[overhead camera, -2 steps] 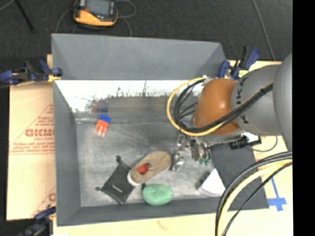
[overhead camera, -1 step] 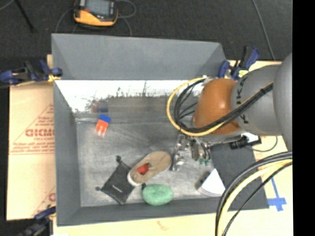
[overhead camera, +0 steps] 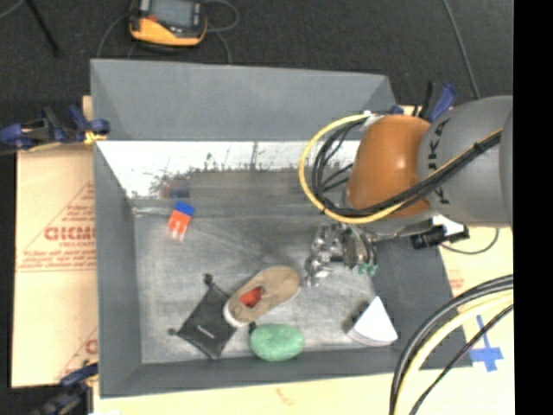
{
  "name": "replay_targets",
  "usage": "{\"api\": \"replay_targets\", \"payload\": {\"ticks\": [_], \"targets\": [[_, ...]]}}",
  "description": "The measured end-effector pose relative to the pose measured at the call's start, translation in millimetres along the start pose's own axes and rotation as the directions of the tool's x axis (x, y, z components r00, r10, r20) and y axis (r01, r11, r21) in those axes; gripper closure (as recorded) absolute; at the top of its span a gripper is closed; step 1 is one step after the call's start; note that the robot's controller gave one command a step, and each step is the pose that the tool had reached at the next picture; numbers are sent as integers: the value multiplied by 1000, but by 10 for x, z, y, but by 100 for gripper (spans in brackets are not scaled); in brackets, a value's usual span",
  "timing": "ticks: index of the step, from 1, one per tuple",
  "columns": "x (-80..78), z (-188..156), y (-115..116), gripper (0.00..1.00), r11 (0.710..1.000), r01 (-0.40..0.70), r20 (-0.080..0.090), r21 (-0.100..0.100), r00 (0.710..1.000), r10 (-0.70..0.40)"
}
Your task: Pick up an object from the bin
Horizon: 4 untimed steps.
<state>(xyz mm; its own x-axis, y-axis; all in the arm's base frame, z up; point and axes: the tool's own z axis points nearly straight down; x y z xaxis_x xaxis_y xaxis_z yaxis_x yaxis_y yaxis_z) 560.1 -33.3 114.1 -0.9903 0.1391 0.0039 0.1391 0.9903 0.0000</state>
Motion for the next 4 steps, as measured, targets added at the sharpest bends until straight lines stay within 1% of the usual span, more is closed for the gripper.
{"api": "replay_targets", "payload": {"ticks": [1, 2, 3, 4], "targets": [[15, -331, -55, 100, 1000, -4, 13, -1, 1000, 4], [-77, -790, 91, 100, 1000, 29, 2, 1, 1000, -29], [33, -886, -83, 100, 1000, 20, 22, 0, 1000, -20], [109, -625, -24, 100, 983, 183, 4, 2, 983, -183]]}}
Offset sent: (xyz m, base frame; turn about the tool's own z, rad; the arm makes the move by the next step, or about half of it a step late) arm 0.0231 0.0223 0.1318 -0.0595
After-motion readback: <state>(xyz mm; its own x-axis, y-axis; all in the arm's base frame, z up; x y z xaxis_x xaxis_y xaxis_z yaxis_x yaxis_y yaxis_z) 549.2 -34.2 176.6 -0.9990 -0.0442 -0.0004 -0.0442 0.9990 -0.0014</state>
